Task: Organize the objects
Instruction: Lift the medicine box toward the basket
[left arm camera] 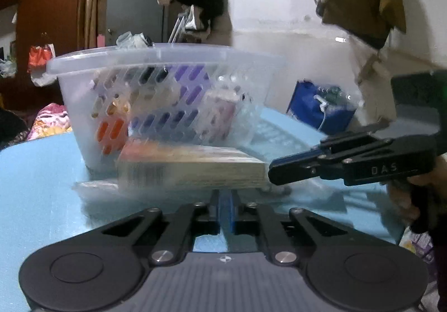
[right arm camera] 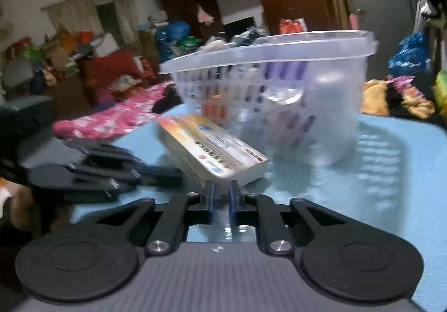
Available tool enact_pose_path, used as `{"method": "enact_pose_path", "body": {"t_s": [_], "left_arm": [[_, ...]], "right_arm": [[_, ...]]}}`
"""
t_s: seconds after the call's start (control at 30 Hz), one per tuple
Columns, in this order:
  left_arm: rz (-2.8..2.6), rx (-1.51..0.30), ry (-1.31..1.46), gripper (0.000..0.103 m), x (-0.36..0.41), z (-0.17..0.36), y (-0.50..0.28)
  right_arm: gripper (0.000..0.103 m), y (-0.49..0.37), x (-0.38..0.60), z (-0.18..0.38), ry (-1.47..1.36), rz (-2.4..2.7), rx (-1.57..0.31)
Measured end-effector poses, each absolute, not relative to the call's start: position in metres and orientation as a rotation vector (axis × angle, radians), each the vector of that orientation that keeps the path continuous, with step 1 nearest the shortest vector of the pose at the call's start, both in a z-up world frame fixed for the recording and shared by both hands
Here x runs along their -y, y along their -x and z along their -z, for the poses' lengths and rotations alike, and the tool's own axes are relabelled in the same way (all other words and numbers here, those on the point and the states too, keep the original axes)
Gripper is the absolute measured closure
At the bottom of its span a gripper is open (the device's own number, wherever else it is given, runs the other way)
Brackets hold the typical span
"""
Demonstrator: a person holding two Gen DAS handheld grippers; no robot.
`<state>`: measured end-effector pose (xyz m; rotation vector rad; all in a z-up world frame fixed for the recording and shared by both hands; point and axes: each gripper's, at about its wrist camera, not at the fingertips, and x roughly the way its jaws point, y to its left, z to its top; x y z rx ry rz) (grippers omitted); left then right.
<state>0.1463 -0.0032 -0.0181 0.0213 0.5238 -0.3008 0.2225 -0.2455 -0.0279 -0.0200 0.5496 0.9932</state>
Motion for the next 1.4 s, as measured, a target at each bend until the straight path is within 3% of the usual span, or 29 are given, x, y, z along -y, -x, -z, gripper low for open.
{"method": "enact_pose_path", "body": {"t_s": [0.17, 0.23, 0.27, 0.37, 0.47, 0.8, 0.87, 1.13, 1.4], "left_arm": [[0.268, -0.476, -0.035, 0.088, -0.002, 0.016, -0.136], [0.243, -0.45, -0.038, 0.06, -0.009, 0.014, -0.129], [0.233, -0.433, -0.035, 0.054, -0.014, 0.013, -0.126], [0.216, -0.396, -0.045, 0.04, -0.032, 0.007, -0.118], [0.2, -0.395, -0.041, 0.028, -0.05, 0.0, -0.124], [0.319, -0.559, -0.027, 0.031, -0.06, 0.007, -0.185], [0.365, -0.564, -0.002, 0.043, -0.056, 0.006, -0.187], [0.342, -0.525, 0.0, 0.045, -0.042, 0.009, -0.181], [0.304, -0.467, 0.009, 0.046, -0.038, 0.005, -0.162]], "right_arm": [[0.085, -0.218, 0.239, 0.029, 0.081, -0.934, -0.539], [0.057, -0.215, 0.241, 0.028, 0.077, -0.905, -0.525], [0.052, -0.213, 0.242, 0.026, 0.069, -0.897, -0.514], [0.05, -0.207, 0.239, 0.019, 0.058, -0.905, -0.489], [0.037, -0.206, 0.227, 0.015, 0.065, -0.906, -0.49], [0.037, -0.228, 0.201, 0.025, 0.027, -0.876, -0.577], [0.039, -0.229, 0.201, 0.026, 0.014, -0.88, -0.586], [0.055, -0.227, 0.21, 0.025, 0.03, -0.835, -0.562], [0.056, -0.209, 0.208, 0.019, 0.06, -0.821, -0.505]]}}
